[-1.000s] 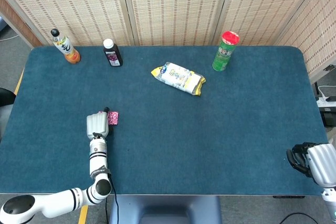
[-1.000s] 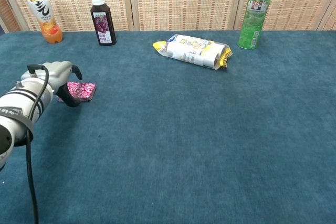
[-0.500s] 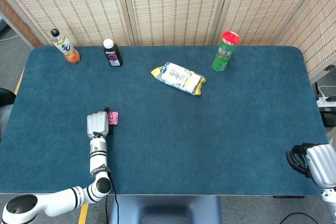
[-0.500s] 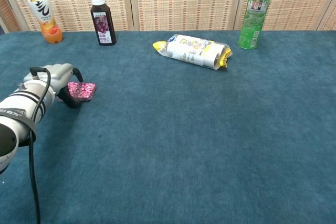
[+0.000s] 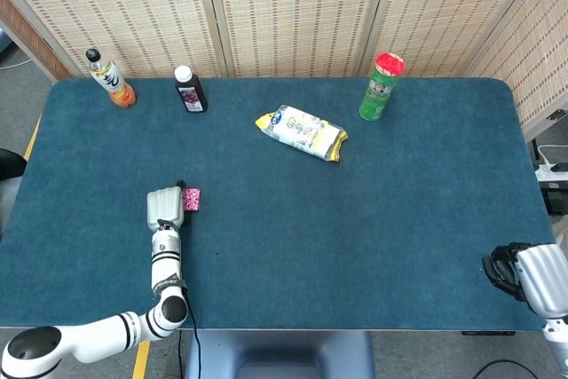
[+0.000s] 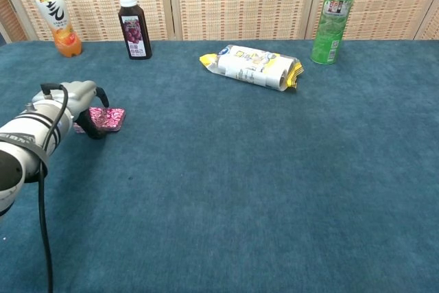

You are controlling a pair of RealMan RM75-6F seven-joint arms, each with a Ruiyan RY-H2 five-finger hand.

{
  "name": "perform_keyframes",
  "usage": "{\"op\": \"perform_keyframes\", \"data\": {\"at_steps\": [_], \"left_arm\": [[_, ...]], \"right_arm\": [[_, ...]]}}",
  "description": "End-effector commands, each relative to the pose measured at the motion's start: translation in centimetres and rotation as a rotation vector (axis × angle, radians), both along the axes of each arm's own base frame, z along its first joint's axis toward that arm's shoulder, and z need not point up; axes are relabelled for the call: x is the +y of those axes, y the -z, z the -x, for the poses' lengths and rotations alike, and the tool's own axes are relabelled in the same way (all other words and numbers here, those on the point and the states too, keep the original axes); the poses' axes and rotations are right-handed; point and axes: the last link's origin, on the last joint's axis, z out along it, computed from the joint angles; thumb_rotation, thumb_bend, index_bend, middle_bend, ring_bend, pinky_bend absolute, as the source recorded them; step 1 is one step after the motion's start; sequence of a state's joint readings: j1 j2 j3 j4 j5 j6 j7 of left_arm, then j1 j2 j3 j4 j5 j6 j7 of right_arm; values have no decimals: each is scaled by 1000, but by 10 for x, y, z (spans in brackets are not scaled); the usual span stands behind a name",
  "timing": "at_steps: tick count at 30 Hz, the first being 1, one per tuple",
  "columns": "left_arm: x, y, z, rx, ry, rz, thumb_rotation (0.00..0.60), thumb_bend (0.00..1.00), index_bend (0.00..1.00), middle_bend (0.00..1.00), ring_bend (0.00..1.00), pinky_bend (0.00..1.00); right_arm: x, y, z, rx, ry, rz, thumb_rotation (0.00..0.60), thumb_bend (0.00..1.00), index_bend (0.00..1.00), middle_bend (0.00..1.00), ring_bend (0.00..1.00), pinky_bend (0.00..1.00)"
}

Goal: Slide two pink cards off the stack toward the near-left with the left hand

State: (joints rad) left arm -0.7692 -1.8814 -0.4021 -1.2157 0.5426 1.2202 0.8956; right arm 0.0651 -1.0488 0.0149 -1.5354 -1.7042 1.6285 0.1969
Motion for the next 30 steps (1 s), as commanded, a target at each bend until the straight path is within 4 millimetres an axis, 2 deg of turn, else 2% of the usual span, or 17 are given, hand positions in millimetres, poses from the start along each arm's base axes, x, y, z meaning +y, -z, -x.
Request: {"op": "perform_keyframes", "data": {"at_steps": [1,12,30], "left_arm": [[1,-3,-3,4,0,16,600,318,248,1000,1000,1000],[8,-6,-8,16,-17,60,600,315,233,1000,1000,1000],[10,-8,-11,21,-1,40,600,313,356,1000,1000,1000]], "right_arm": [[0,0,0,0,0,-1,600,450,1000,887,852,1000],[0,1,0,3,-4,-11,600,450,1000,887,852,1000],[0,2,0,2,-6,-18,600,450,1000,887,852,1000]]}}
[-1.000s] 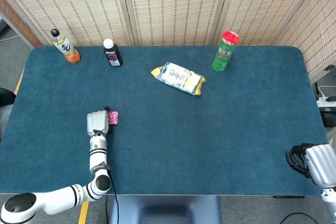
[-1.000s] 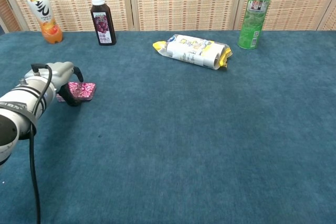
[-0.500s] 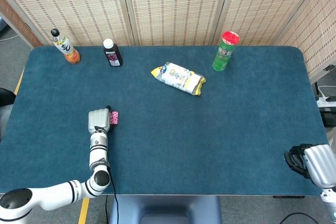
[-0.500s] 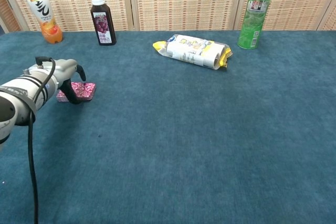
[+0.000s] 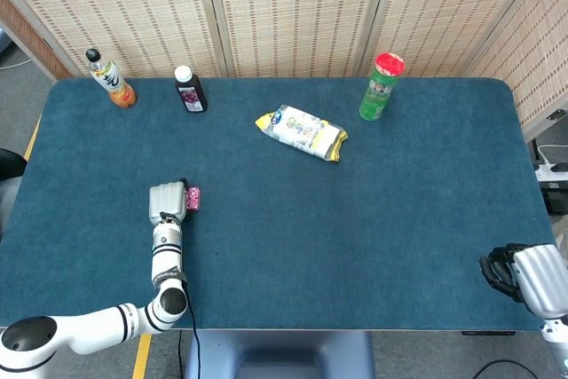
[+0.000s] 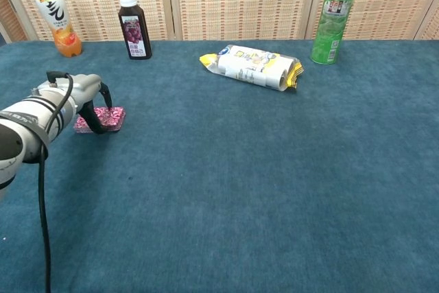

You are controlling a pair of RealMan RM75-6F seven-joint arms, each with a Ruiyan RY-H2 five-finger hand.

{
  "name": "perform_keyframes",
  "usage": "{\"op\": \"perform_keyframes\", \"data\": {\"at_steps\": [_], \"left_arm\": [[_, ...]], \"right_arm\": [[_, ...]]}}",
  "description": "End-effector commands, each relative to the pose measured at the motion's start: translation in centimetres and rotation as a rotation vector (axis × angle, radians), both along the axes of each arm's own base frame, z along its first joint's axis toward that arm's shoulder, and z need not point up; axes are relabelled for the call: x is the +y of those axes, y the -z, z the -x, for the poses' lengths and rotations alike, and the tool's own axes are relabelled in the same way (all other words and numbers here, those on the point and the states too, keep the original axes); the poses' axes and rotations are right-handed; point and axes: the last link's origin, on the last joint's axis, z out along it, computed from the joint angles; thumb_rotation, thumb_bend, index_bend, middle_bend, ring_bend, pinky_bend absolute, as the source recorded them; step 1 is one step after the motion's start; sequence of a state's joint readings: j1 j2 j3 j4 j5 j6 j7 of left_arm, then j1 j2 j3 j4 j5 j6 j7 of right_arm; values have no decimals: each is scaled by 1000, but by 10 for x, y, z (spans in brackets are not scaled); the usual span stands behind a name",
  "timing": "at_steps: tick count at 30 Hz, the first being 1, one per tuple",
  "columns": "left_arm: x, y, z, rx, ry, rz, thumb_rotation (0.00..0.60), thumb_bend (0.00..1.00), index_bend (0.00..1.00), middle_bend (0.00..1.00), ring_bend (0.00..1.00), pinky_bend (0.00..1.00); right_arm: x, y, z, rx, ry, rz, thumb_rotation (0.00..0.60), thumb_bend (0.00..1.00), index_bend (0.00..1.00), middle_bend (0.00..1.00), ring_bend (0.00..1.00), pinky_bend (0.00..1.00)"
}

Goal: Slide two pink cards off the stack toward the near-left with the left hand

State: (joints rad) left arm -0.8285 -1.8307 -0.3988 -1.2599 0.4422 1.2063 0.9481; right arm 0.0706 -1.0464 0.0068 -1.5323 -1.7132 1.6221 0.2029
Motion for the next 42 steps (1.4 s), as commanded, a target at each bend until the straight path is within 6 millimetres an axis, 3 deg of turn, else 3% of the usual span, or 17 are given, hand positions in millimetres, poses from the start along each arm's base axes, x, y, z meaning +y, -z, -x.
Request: {"op": "perform_keyframes", "data": {"at_steps": [1,7,15,28,35,42], "left_arm": [[0,-1,0,2,7,-4,600,313,369,1000,1000,1000],[-5,-5,-2,-2,40,-16,600,313,451,1000,1000,1000],[-30,-26,5,9,124,-37,600,314,504,1000,1000,1000],[-85,-75,81,59,91,-68,600,313,509,1000,1000,1000],[-95,-70,107,67,38,-38,600,312,492,1000,1000,1000],[-98,-61,111,56,23,-22,600,310,400,1000,1000,1000]], "right_arm": [[0,0,0,0,-1,-1,600,450,1000,887,852,1000],[-1,0,0,-1,0,-3,600,450,1000,887,852,1000],[0,1,0,-1,-1,-5,600,449,1000,887,852,1000],[1,1,-1,-4,-6,-4,600,450,1000,887,852,1000],[1,2,-1,-1,-4,-3,600,450,1000,887,853,1000],[0,2,-1,-3,0,2,600,450,1000,887,852,1000]]}}
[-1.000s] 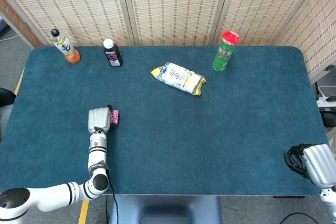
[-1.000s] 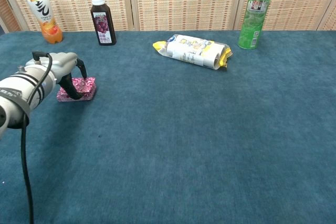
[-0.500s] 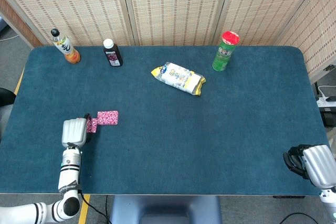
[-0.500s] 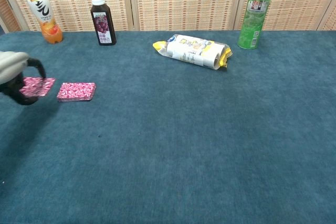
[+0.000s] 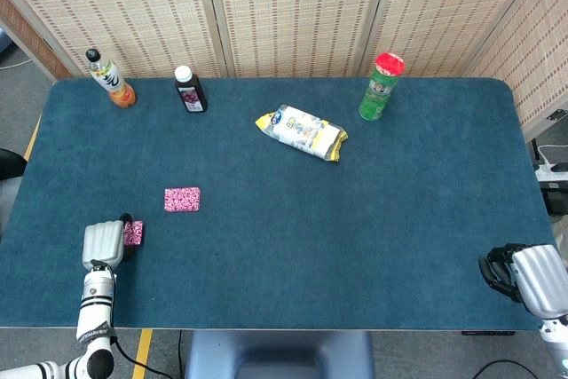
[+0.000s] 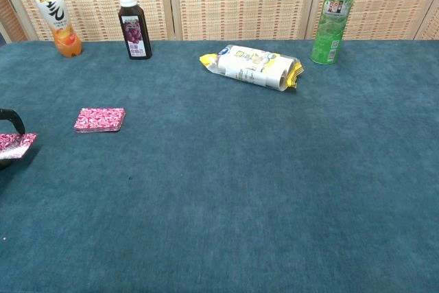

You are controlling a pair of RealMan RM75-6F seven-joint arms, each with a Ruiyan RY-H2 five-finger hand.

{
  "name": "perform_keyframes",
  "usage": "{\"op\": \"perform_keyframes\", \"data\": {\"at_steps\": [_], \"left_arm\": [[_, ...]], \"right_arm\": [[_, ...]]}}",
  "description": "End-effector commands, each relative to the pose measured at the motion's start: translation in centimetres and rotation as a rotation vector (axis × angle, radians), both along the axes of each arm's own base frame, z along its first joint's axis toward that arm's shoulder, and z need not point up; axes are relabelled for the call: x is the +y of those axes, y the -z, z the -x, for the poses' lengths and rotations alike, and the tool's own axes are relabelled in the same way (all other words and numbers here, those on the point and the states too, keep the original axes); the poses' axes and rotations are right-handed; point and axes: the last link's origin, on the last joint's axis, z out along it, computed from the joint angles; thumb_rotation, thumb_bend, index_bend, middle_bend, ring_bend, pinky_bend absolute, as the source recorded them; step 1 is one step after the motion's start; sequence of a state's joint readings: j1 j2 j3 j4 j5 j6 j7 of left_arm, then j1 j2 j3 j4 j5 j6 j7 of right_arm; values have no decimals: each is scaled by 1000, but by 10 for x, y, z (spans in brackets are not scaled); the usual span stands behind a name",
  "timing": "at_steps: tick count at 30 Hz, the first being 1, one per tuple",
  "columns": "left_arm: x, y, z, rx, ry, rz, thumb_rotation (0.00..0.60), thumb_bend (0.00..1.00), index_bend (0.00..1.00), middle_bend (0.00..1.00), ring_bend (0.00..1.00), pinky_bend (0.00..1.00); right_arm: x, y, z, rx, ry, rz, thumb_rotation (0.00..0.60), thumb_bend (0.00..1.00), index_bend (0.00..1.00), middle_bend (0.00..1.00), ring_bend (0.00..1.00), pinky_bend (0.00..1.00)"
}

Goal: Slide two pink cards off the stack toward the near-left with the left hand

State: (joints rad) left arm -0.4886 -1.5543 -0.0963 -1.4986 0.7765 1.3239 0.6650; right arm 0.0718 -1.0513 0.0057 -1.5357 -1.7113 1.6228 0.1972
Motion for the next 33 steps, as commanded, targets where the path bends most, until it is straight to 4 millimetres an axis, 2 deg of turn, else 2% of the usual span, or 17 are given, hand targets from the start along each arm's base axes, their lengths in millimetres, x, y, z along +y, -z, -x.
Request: {"op": "perform_keyframes", "data": {"at_steps": [1,9,13,17,21,26,33], "left_arm": [[0,2,0,-5,-1,4,600,309,378,1000,1000,1000],[-5,1,-7,-36,4,19,600,261,225,1000,1000,1000],[-7,-2,-12,-49,8,20,600,247,195,1000,1000,1000],[-5,-5,-28,-94,54,-1,600,246,196,1000,1000,1000],[9,-1,-50,-125,119,-21,600,241,221,1000,1000,1000],[34,18,-74,-129,167,-2,600,241,226,1000,1000,1000],[62,38,-92,-81,200,22,600,252,230,1000,1000,1000]], "right_arm": [[0,0,0,-1,-1,1,600,449,1000,887,852,1000],[1,-1,0,-5,-2,2,600,449,1000,887,852,1000],[1,-2,0,-7,-4,3,600,450,1000,887,852,1000],[1,-2,0,-9,-5,4,600,449,1000,887,852,1000],[0,0,0,-4,-2,-3,600,450,1000,887,852,1000],[0,-1,0,-3,1,-5,600,449,1000,887,852,1000],[0,-5,0,-15,-2,2,600,450,1000,887,852,1000]]}}
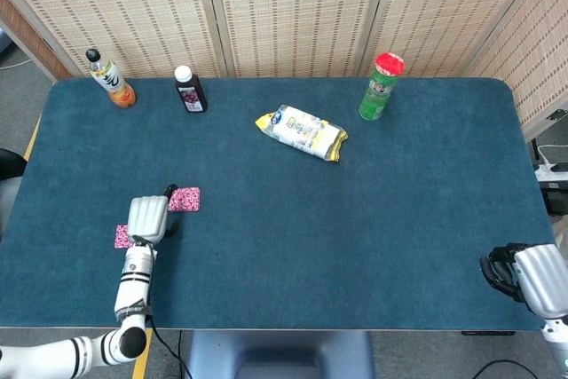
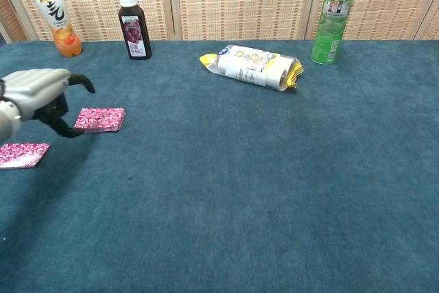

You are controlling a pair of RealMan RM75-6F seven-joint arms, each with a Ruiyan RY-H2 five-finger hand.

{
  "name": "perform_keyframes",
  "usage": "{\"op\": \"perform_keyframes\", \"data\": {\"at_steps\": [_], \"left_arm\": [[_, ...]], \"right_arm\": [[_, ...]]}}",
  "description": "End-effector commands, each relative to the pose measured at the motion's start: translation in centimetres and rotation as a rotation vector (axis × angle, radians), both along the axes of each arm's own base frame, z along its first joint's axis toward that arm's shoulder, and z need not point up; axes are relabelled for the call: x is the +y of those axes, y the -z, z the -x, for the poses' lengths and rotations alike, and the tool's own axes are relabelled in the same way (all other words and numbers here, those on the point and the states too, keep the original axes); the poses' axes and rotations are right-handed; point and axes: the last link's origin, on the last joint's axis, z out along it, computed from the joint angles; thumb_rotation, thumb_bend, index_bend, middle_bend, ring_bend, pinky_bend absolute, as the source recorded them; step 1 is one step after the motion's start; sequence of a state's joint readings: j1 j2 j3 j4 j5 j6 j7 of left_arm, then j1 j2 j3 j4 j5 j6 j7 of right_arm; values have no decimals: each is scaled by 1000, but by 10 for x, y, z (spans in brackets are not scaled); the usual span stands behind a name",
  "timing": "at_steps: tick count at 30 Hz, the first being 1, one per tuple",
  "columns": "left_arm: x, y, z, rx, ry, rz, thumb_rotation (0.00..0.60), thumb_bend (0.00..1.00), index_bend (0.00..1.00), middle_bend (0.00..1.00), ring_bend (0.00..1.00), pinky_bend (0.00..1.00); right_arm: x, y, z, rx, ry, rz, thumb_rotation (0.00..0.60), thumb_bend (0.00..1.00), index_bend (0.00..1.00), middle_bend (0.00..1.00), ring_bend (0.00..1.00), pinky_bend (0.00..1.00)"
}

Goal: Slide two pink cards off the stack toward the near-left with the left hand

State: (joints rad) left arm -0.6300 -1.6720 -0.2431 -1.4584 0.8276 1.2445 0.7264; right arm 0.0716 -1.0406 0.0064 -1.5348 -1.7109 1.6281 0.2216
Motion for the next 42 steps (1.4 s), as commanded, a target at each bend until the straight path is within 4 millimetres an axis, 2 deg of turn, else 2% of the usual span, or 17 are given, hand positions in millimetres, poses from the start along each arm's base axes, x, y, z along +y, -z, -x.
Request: {"op": "perform_keyframes", "data": {"at_steps": [1,9,26,42], "left_arm": [[13,11,-10,21,7,23,600,252,231,1000,1000,1000],[28,26,-6,68,-28,49,600,253,242,1000,1000,1000],[41,26,1,91,-52,59,600,263,304,1000,1000,1000],[46,26,2,112,-55,59,600,261,315,1000,1000,1000]], "right_arm": [[0,-1,0,-3,-1,1,600,450,1000,887,852,1000],[2,-5,0,-14,-5,2,600,449,1000,887,852,1000],[2,-4,0,-15,-6,-2,600,450,1000,887,852,1000],[3,-5,0,-16,-10,-4,600,450,1000,887,852,1000]]}}
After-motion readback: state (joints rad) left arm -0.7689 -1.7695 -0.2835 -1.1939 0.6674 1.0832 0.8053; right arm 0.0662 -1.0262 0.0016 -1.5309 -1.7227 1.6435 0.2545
